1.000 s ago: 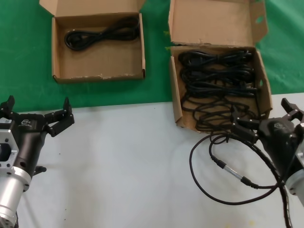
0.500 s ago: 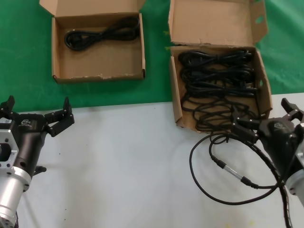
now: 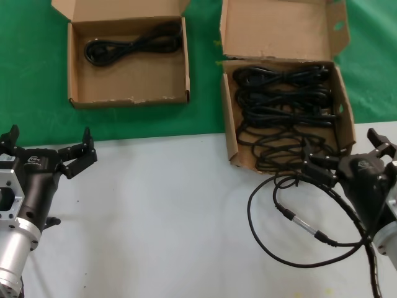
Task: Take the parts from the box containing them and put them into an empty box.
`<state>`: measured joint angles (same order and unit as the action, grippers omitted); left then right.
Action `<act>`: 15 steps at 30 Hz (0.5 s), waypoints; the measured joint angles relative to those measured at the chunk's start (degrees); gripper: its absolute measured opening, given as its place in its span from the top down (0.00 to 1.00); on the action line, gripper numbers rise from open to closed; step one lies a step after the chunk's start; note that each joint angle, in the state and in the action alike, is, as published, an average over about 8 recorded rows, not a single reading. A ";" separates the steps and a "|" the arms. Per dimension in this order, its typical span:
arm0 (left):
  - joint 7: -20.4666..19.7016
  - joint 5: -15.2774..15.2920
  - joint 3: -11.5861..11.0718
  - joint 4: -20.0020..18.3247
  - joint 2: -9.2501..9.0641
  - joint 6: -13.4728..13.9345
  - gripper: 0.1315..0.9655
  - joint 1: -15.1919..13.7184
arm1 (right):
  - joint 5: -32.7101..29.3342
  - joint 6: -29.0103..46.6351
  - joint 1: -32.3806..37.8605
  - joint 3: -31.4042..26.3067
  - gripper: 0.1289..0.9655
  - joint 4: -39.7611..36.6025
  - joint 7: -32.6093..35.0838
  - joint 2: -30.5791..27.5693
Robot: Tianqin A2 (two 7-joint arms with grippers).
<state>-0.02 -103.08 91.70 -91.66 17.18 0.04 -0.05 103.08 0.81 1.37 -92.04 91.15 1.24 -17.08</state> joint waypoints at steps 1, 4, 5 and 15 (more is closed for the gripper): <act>0.00 0.00 0.00 0.00 0.00 0.00 0.00 0.00 | 0.00 0.00 0.00 0.00 0.00 0.00 0.00 0.00; 0.00 0.00 0.00 0.00 0.00 0.00 0.00 0.00 | 0.00 0.00 0.00 0.00 0.00 0.00 0.00 0.00; 0.00 0.00 0.00 0.00 0.00 0.00 0.00 0.00 | 0.00 0.00 0.00 0.00 0.00 0.00 0.00 0.00; 0.00 0.00 0.00 0.00 0.00 0.00 0.00 0.00 | 0.00 0.00 0.00 0.00 0.00 0.00 0.00 0.00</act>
<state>-0.02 -103.08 91.70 -91.66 17.18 0.04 -0.05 103.08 0.81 1.37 -92.04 91.15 1.24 -17.08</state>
